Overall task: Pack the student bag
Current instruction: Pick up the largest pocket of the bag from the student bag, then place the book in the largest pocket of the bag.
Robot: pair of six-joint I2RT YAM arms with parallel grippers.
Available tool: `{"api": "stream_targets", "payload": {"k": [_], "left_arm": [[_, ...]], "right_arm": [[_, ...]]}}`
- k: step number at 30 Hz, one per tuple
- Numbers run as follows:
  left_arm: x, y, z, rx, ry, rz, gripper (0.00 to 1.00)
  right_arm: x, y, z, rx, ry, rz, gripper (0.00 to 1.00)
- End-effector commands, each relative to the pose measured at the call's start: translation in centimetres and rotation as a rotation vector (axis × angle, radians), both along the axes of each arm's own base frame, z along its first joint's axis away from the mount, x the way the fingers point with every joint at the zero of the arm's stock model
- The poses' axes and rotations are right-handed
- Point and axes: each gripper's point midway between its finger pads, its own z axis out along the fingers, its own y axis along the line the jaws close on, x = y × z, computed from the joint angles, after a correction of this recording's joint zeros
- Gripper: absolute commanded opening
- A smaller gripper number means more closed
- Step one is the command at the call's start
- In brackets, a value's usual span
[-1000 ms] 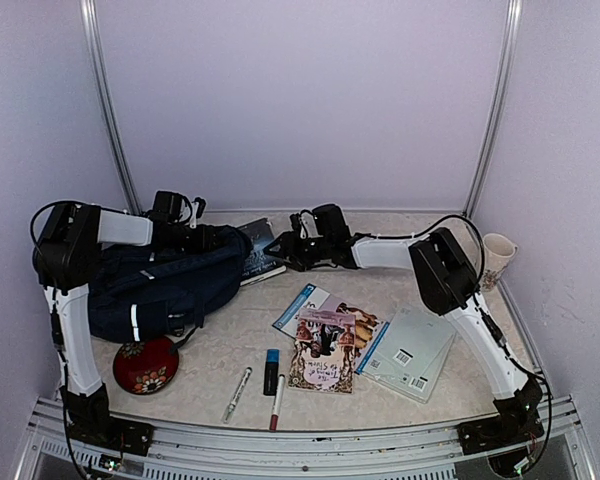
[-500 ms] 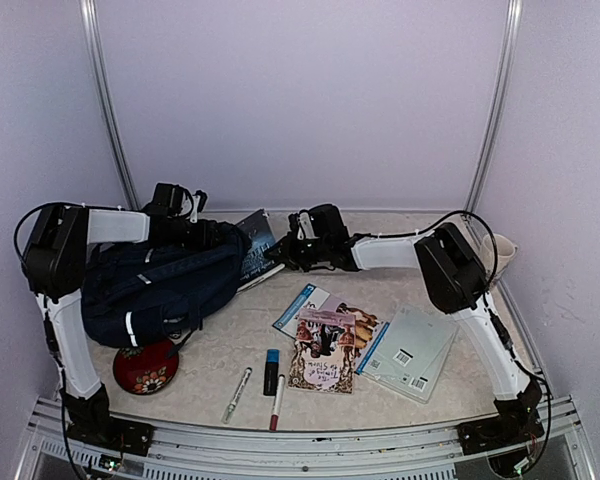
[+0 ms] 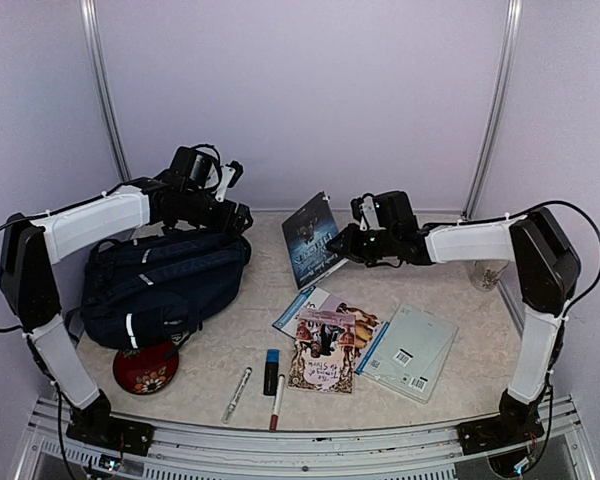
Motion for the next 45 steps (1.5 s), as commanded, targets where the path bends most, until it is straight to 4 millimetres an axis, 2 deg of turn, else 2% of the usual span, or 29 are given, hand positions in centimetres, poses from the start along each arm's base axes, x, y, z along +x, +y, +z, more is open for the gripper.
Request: {"api": "stream_targets", "payload": {"k": [1,3,6,9,12,13,15,16,17,18,21,23,24,26,28,30,32,35,39,42,45], "left_arm": [[-1.3,1.9,-8.0,0.241,0.174,0.042,0.91],[-0.6,2.2,-9.7,0.342,0.179,0.070,0.90],[0.0,0.8,-11.3,0.455,0.190,0.040,0.90],[0.6,1.0,-11.7,0.532,0.171,0.057,0.90],[1.0,2.4,-11.7,0.604,0.155,0.102,0.86],[1.0,2.7,-11.8,0.619,0.159,0.105,0.80],[0.9,2.8,-11.9,0.619,0.166,0.100,0.60],[0.9,2.6,-11.8,0.609,0.165,0.094,0.46],[0.9,2.4,-11.4,0.594,0.157,0.090,0.21],[1.1,2.3,-10.7,0.583,0.137,0.097,0.02],[1.7,2.1,-6.5,0.535,0.022,0.133,0.00],[1.8,1.8,-2.4,0.488,-0.090,0.154,0.00],[1.5,1.6,-0.4,0.481,-0.159,0.148,0.00],[0.4,1.4,4.0,0.461,-0.326,0.143,0.00],[-1.4,1.4,8.4,0.394,-0.466,0.151,0.00],[-3.5,1.3,11.6,0.318,-0.530,0.130,0.00],[-6.1,0.4,13.9,0.251,-0.599,0.062,0.00],[-9.5,-1.0,15.5,0.127,-0.665,-0.072,0.00],[-14.0,-2.8,17.5,-0.014,-0.747,-0.265,0.00],[-15.5,-3.4,17.7,-0.033,-0.764,-0.346,0.00],[-16.3,-3.9,17.5,-0.048,-0.770,-0.387,0.00]], "right_arm": [[1.3,-3.6,10.1,-0.006,-0.320,-0.092,0.00],[0.8,-4.5,10.8,-0.013,-0.335,-0.101,0.00],[0.4,-4.9,11.4,-0.022,-0.348,-0.090,0.00],[0.2,-5.3,11.2,-0.064,-0.344,-0.092,0.00],[-0.3,-6.1,11.6,-0.096,-0.357,-0.100,0.00],[-0.5,-6.3,11.7,-0.106,-0.361,-0.101,0.00],[-0.8,-6.7,12.2,-0.122,-0.375,-0.102,0.00],[-0.9,-6.9,12.3,-0.132,-0.382,-0.102,0.00],[-1.1,-7.1,12.5,-0.139,-0.385,-0.104,0.00],[-1.3,-7.2,12.7,-0.144,-0.388,-0.103,0.00],[-2.1,-7.4,13.6,-0.158,-0.406,-0.071,0.00],[-3.0,-7.1,14.3,-0.167,-0.421,-0.018,0.00],[-4.0,-6.5,14.8,-0.145,-0.420,0.042,0.00],[-6.1,-5.5,15.8,-0.074,-0.412,0.146,0.00],[-9.6,-3.9,17.2,0.077,-0.378,0.306,0.00],[-11.7,-3.1,17.3,0.175,-0.305,0.388,0.00],[-13.0,-2.7,16.7,0.226,-0.237,0.422,0.00],[-14.9,-0.8,15.8,0.276,-0.194,0.483,0.00],[-17.2,3.5,13.8,0.302,-0.107,0.631,0.00],[-17.3,5.2,12.4,0.292,-0.075,0.657,0.00],[-16.1,6.2,10.6,0.279,-0.034,0.643,0.00]]}}
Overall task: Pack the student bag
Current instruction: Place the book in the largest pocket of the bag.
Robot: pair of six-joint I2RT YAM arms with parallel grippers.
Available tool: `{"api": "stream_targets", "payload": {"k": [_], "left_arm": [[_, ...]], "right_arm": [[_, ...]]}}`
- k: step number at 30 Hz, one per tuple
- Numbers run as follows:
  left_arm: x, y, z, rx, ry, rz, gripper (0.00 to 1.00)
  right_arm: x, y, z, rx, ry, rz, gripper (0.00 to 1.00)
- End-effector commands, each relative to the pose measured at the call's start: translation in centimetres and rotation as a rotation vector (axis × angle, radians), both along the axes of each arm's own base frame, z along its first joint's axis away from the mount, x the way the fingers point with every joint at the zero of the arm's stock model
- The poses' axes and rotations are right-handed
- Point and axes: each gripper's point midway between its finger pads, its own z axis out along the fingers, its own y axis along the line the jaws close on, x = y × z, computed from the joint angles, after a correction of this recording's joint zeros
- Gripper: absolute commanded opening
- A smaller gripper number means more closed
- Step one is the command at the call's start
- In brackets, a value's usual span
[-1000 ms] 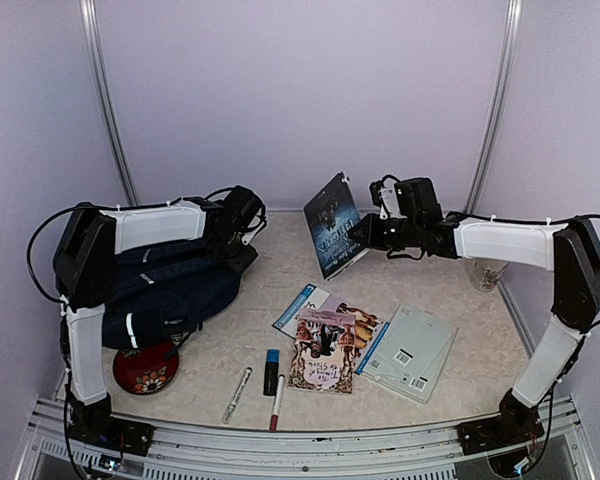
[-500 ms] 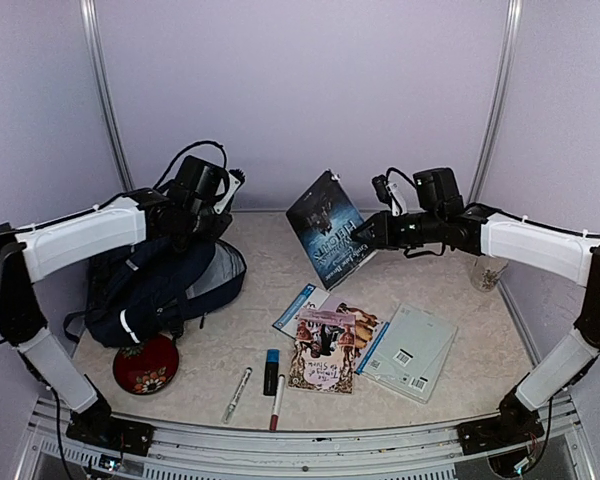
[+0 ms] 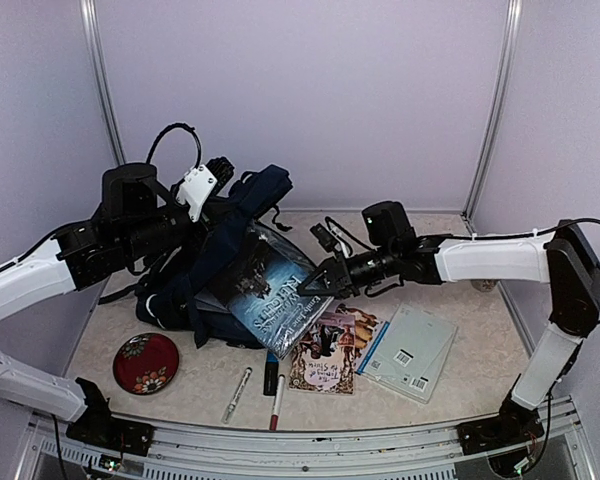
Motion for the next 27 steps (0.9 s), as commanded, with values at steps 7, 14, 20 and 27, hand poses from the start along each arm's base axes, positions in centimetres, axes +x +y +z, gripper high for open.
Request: {"api": "stream_targets", "payload": {"k": [7,14,20,27], "left_arm": [[-6.2,-4.5,7.0,-0.205,-0.211,-0.387,0.00],[-8.2,-3.9,8.3,-0.240,-0.255,-0.453,0.00],[-8.3,-3.2,8.8,-0.256,-0.268,-0.425,0.00],[-4.7,-1.3,7.8,-0.244,-0.237,-0.216,0.00]], "right_arm": [[4.9,6.5,0.8,0.134,0.009,0.039,0.00],[13.1,11.7,1.6,0.188,-0.014,-0.121,0.00],[16.8,12.9,-3.1,0.088,-0.002,-0.234,0.16],[17.4,9.9,-2.6,-0.037,-0.199,-0.330,0.46]]}}
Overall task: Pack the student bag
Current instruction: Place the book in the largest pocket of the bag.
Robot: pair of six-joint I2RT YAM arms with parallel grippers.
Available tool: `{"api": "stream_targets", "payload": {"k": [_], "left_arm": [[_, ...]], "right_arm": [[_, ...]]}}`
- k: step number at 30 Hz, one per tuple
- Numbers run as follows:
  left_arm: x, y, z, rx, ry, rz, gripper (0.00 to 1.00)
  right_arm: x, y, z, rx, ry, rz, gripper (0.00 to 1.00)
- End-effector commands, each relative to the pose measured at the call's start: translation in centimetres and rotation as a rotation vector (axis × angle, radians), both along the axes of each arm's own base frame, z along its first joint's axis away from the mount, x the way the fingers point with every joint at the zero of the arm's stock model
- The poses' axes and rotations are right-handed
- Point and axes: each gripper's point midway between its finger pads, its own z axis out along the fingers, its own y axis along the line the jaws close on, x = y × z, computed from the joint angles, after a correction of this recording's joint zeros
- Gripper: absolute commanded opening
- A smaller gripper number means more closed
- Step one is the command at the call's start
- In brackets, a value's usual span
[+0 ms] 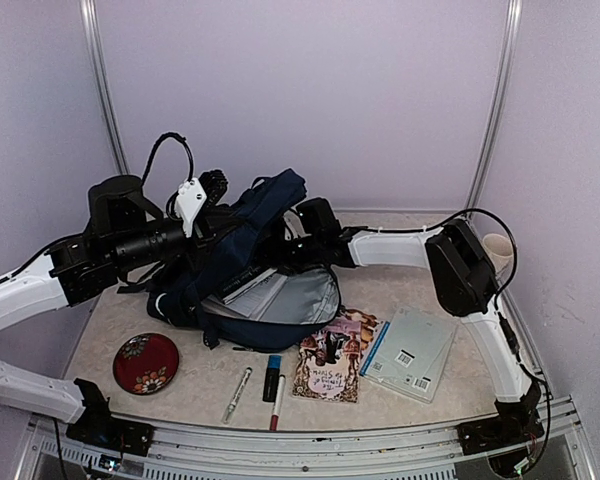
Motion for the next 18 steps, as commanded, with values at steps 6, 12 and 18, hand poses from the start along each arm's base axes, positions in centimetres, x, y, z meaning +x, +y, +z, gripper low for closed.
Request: {"api": "stream_targets", "payload": {"k": [6,12,18], "left_arm": [[4.1,4.7,6.1,-0.203,-0.109,0.262,0.00],[6.6,7.5,3.9,-0.156,-0.069,0.440,0.00],[7.4,7.9,2.8,-0.143,-0.041,0.469,0.00]], "right_arm": [[-1.8,-5.1,11.7,-0.091,-0.397,0.001,0.70],[-6.3,-12.1,13.8,-0.265,-0.508,0.018,0.94],[-6.4,-27.1,5.6,-0.572,-0.274,-0.256,1.00]]}}
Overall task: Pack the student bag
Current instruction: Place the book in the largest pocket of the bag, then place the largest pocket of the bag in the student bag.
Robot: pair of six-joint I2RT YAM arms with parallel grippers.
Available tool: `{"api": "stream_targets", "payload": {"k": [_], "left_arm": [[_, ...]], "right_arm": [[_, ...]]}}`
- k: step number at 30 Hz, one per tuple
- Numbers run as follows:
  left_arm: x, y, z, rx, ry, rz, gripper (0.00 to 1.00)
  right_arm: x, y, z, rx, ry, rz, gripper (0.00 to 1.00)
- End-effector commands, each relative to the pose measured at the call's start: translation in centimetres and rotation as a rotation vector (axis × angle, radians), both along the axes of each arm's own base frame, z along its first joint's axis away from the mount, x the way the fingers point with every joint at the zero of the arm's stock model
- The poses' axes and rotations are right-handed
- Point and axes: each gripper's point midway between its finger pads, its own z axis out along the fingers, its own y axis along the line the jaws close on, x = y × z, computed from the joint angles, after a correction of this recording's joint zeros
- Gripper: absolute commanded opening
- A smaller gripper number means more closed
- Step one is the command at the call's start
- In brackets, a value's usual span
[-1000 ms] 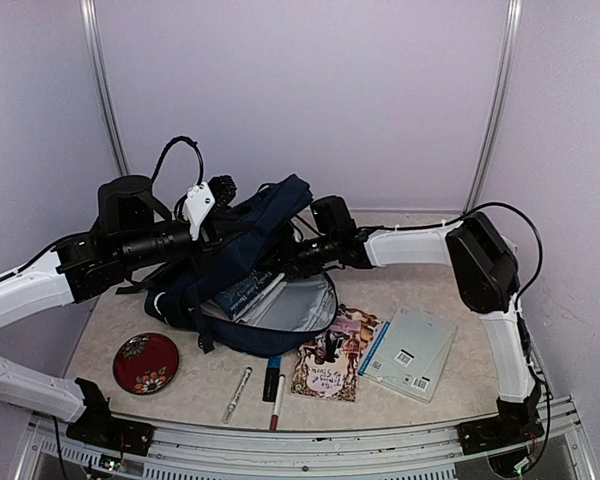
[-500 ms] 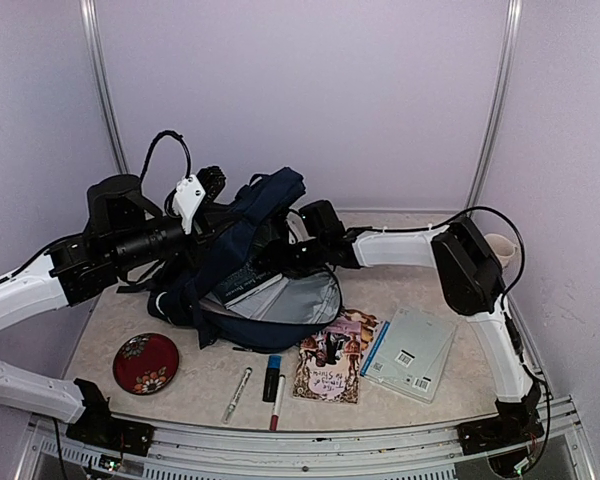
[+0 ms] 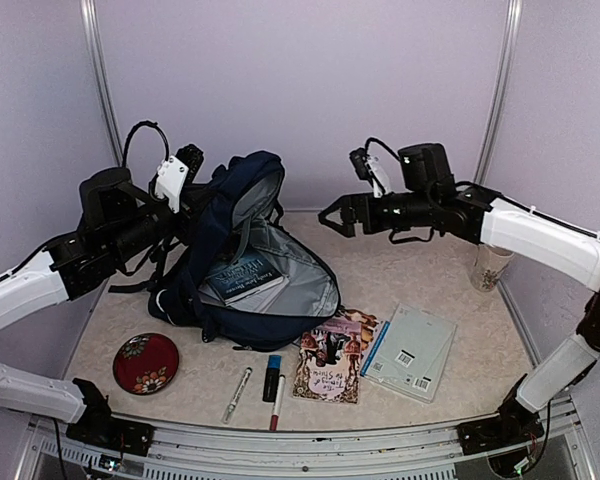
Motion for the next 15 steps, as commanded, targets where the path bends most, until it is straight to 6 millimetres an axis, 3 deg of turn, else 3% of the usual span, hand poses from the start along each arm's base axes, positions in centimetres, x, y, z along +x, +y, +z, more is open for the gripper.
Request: {"api": "stream_targets", "payload": {"k": [1,5,9,10,11,12,15], "left_arm": [[1.6,1.7,1.0,-0.048,-0.023,0.113,0.00],[1.0,0.7,1.3,-0.081,-0.003,0.099,0.00],[1.2,-0.2,-0.6,-0.050,0.076,0.086,0.00],[0.8,-0.9,-1.1,-0.034,0.103,0.056,0.04],[0.2,-2.0,-1.6,-0.015,0.128,0.017,0.26],[-1.0,-3.4,-1.8,0.004,0.143,-0.028,0.63],[-6.1,-7.7,-1.3,0.044,0.125,-0.176,0.95]], "right_arm": [[0.4,-12.0,-13.7,-0.278,0.301,-0.256,1.00],[-0.9,-15.7,-19.1,-0.328,0.446,-0.285,1.00],[-0.3,-18.5,-23.0,-0.367,0.532,-0.327,1.00],[-0.2,-19.1,-23.9,-0.367,0.561,-0.337,1.00],[0.0,-19.8,-24.6,-0.371,0.585,-0.349,1.00],[0.0,-20.1,-25.1,-0.370,0.603,-0.351,1.00],[-0.1,-20.6,-26.1,-0.380,0.627,-0.351,1.00]]}}
